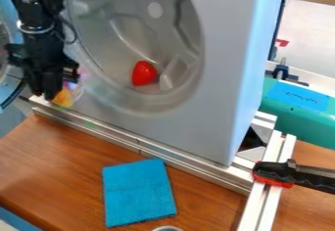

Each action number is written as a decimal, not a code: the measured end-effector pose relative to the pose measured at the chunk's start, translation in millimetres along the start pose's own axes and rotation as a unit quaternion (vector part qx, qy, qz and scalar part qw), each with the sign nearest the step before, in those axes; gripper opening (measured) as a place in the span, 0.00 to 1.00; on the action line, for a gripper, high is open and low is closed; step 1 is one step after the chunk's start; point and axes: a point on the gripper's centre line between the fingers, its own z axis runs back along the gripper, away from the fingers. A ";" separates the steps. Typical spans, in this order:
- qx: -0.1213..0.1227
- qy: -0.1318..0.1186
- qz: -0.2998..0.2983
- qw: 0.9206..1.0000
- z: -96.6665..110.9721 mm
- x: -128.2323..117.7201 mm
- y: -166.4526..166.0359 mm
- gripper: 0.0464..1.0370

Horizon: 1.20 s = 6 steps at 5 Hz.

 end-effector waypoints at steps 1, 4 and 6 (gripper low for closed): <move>0.017 0.115 -0.004 0.993 -32.8 -27.6 3.0 0.22; 0.053 0.248 0.010 0.967 -146.3 -46.6 8.3 0.22; 0.038 0.185 0.069 0.980 -103.1 -50.0 3.5 0.56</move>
